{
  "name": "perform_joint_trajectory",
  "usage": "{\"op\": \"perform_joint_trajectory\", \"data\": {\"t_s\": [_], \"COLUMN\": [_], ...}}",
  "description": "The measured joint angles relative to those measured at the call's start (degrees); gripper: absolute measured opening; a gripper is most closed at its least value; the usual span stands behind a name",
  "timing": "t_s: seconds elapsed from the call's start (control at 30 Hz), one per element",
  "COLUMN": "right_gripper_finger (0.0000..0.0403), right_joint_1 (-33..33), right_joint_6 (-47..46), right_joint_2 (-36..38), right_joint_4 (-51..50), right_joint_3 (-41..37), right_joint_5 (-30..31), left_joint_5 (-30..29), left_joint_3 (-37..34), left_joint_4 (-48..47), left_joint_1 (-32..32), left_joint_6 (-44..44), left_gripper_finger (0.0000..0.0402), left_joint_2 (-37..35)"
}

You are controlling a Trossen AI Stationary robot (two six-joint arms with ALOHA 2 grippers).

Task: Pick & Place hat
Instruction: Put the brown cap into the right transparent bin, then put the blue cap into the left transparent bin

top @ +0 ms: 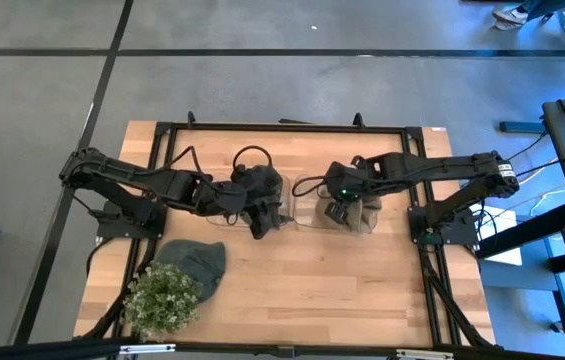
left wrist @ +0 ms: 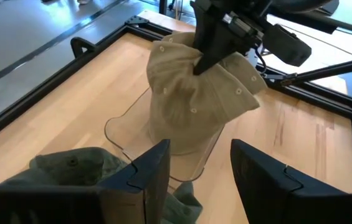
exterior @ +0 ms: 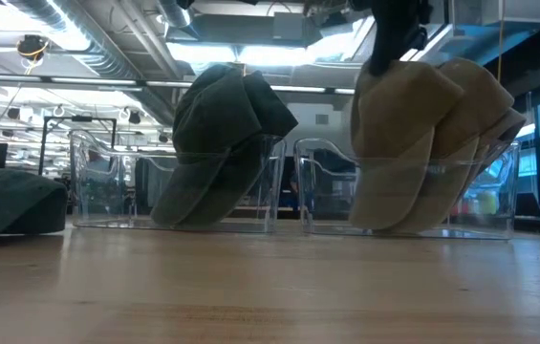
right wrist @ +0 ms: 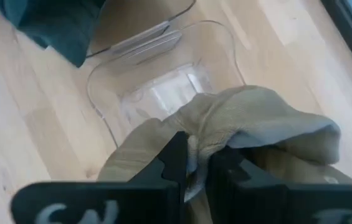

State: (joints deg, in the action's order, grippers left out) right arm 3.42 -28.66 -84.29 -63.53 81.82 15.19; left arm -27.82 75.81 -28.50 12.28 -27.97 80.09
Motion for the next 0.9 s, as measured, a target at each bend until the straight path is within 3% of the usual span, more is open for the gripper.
{"op": "perform_joint_trajectory", "data": {"t_s": [0.23, 0.6, 0.9], "right_gripper_finger": [0.0058, 0.0181, 0.0206], "right_joint_1": [-0.2, -0.5, -0.5], "right_joint_6": [2.2, 2.0, -0.9], "right_joint_2": [0.0, 1.3, 7.5], "right_joint_4": [0.0, -3.9, -9.8], "right_joint_3": [0.0, 1.2, 7.9], "right_joint_5": [-2.1, -2.2, 2.1], "left_joint_5": [-0.7, -1.1, -2.6], "left_joint_3": [0.0, 0.0, -0.1], "left_joint_4": [-0.1, -3.1, -15.5], "left_joint_1": [1.2, 1.8, 8.7], "left_joint_6": [0.0, -0.4, -13.9], "left_gripper_finger": [0.0164, 0.0164, 0.0163], "left_joint_2": [0.0, 0.0, -0.6]}}
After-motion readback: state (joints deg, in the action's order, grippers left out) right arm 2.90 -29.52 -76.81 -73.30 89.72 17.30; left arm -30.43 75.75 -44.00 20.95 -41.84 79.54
